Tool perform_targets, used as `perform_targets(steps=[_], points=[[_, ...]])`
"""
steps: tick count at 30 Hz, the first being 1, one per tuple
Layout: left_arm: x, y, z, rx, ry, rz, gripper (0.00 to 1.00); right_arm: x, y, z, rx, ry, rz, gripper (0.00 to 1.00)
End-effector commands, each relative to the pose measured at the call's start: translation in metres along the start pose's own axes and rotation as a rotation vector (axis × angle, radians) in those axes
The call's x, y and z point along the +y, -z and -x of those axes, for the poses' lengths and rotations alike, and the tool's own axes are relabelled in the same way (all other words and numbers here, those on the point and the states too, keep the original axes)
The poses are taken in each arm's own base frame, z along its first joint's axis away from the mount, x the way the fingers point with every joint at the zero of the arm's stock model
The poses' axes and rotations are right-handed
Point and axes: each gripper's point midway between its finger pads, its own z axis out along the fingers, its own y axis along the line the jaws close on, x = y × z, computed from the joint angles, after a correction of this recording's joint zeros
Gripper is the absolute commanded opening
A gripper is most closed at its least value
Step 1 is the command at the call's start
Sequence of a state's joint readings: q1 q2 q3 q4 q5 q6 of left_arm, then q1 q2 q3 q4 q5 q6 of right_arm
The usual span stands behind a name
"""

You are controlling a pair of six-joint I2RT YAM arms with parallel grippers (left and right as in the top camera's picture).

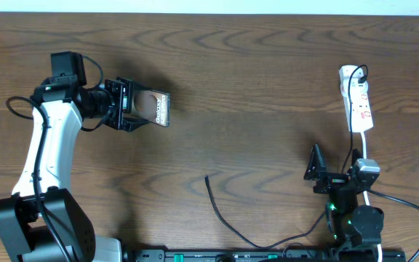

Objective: Plug charger to phone and switch on socket
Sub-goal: 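Move the right gripper from the power strip toward the held phone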

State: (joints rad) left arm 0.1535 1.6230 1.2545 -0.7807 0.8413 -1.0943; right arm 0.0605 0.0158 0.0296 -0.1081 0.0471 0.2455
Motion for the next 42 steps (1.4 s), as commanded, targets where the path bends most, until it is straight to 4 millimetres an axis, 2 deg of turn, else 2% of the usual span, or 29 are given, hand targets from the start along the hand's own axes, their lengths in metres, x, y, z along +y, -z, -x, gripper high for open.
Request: perform_targets(steps=[1,5,7,13,19,22,27,30,37,42], points=[[-0.002,0.002,-0.004,-0.042,-0.058,0.010,0.07,0.014,0.009,0.036,-0.028,-0.016,0.039,0.99],[0.000,0.001,-0.003,-0.063,-0.064,0.025,0.07,0.025,0.013,0.068,0.038,-0.003,0.038,0.99],[0.000,0.000,-0.002,-0.069,-0.064,0.029,0.07,0.042,0.010,0.084,0.099,-0.005,0.098,0.99],[0.001,0.000,0.000,-0.077,-0.065,0.033,0.07,0.119,-0.020,0.115,0.346,-0.076,0.439,0.99],[0.001,0.000,0.001,-0.085,-0.062,0.036,0.07,0.182,-0.056,0.114,0.563,-0.179,0.847,0.99],[0.004,-0.001,0.005,-0.121,-0.059,0.056,0.07,0.198,-0.078,0.108,0.595,-0.252,0.993,0.99],[0.008,-0.006,0.008,-0.177,-0.032,0.095,0.07,0.207,-0.125,0.083,0.767,-0.606,0.942,0.99],[0.011,-0.010,0.008,-0.212,-0.014,0.118,0.07,0.218,-0.141,0.061,0.792,-0.629,0.970,0.99],[0.016,-0.016,0.009,-0.292,0.045,0.156,0.08,0.253,-0.141,0.002,0.911,-0.618,1.021,0.99],[0.016,-0.019,0.005,-0.300,0.123,0.150,0.07,0.272,-0.138,-0.026,0.941,-0.585,1.018,0.99]])
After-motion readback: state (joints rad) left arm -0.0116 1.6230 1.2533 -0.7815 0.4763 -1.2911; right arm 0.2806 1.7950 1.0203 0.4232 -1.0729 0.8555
